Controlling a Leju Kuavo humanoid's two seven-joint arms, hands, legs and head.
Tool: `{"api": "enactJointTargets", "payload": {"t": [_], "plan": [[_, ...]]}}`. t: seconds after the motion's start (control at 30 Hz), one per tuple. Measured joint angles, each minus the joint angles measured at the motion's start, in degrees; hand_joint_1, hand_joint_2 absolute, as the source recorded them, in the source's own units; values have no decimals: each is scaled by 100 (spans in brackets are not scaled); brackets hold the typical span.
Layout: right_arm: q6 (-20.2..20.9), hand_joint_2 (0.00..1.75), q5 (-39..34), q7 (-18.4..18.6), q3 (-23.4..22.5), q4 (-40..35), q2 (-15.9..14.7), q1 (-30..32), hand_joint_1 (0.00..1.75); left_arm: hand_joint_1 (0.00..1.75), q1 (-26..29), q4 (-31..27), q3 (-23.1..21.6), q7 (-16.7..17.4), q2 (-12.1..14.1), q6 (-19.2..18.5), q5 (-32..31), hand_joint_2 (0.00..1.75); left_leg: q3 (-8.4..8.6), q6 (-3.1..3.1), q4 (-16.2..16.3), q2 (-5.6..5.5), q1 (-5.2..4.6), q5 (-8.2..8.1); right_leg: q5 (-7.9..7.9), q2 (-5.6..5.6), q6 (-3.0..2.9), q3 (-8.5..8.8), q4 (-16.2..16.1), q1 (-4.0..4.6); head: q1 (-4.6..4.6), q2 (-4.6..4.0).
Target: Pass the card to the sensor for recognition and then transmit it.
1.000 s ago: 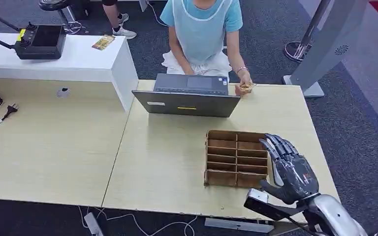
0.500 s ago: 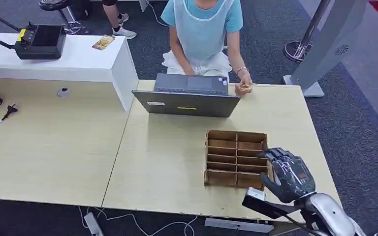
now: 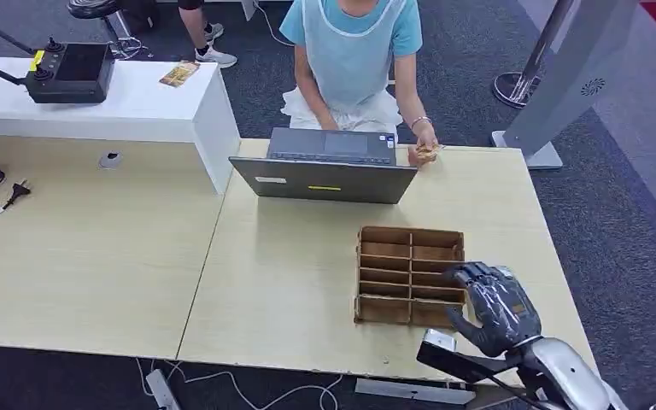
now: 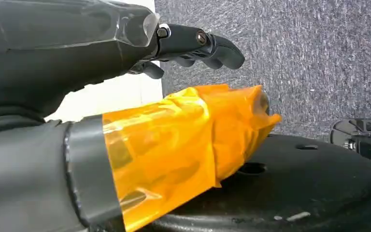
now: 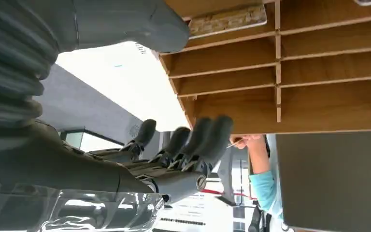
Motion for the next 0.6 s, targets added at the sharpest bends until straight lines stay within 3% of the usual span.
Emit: {"api": "enactJointTargets", "payload": {"t": [0.6], "plan": [[61, 175, -11, -24, 264, 264, 175, -170, 68, 0, -3, 0, 0, -4, 0, 0, -24, 0, 0, 0, 0, -1, 0, 0, 0, -1, 0, 0, 0, 0, 0, 0]]}}
